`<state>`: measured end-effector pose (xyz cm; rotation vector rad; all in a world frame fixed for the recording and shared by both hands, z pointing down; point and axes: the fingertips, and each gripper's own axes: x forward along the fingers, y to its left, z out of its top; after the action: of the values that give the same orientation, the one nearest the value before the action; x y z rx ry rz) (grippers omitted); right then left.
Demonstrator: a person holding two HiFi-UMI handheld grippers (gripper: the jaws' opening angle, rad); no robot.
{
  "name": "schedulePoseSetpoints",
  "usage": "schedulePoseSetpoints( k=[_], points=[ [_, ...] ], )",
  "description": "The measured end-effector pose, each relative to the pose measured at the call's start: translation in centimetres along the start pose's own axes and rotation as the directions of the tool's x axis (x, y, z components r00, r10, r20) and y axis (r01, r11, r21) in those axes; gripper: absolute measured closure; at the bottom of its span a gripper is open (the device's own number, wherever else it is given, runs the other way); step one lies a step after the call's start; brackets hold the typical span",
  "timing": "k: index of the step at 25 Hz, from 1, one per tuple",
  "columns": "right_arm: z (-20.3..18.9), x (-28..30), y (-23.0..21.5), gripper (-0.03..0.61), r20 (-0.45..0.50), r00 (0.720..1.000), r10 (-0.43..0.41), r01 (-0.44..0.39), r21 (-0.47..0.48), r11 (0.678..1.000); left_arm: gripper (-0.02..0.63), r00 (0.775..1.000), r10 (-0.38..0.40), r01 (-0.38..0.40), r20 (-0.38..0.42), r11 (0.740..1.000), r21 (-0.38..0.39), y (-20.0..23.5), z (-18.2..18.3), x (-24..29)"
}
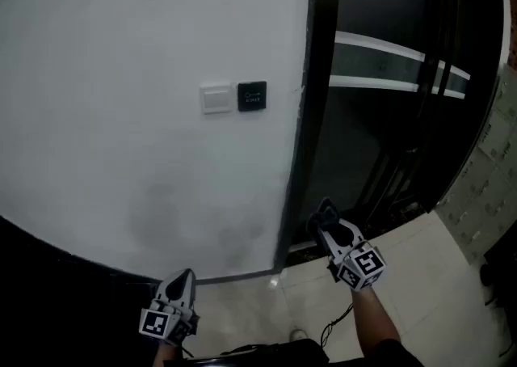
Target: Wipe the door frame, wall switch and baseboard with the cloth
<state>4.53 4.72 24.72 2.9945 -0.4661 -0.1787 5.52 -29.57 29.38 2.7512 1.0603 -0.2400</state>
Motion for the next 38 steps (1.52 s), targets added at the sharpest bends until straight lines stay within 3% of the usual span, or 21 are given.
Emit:
schedulePoseSetpoints(
  k=[5, 8, 13, 16, 21, 29, 34, 38],
  points=[
    [0.6, 1.7, -4.9, 0.489, 0.030, 0.997, 0.064, -0.063, -0.032, 0.997, 0.621, 0.999, 0.016, -0.014, -0.030, 0.998, 0.053, -3.4, -1.3, 4.7],
    [0.3, 3.3, -8.0, 0.489, 0.023, 0.989, 0.145, -0.144, -0.045, 0.989, 0.621, 0.996, 0.089, -0.088, -0.025, 0.996, 0.029, -5.4, -1.6, 8.9],
    [1.5, 7.0, -11.7, 0.489, -0.033, 0.958, 0.285, -0.285, -0.199, 0.938, 0.621, 0.987, 0.162, -0.161, -0.013, 0.986, 0.040, -9.7, -1.1, 16.4],
    [2.8, 9.4, -13.0, 0.489, -0.066, 0.947, 0.313, -0.315, -0.372, 0.873, 0.621, 0.984, 0.176, -0.176, 0.010, 0.984, 0.028, -11.5, -0.2, 19.1],
    [7.4, 13.7, -15.2, 0.489, -0.114, 0.968, 0.222, -0.236, -0.710, 0.663, 0.621, 0.993, 0.114, -0.112, -0.014, 0.989, 0.095, -13.4, -0.3, 21.7],
    [15.9, 17.9, -17.2, 0.489, -0.042, 0.994, 0.098, -0.083, -0.882, 0.464, 0.621, 0.997, 0.058, -0.054, -0.044, 0.993, 0.106, -12.8, -0.1, 22.1],
    [18.2, 19.8, -18.4, 0.489, -0.002, 1.000, 0.031, -0.014, -0.920, 0.391, 0.621, 0.997, 0.049, -0.044, -0.061, 0.996, 0.079, -11.0, -0.9, 21.4],
    [17.1, 20.9, -18.0, 0.489, -0.015, 1.000, 0.023, -0.022, -0.927, 0.374, 0.621, 0.997, 0.047, -0.043, -0.068, 0.997, 0.062, -10.1, -1.3, 21.3]
  ],
)
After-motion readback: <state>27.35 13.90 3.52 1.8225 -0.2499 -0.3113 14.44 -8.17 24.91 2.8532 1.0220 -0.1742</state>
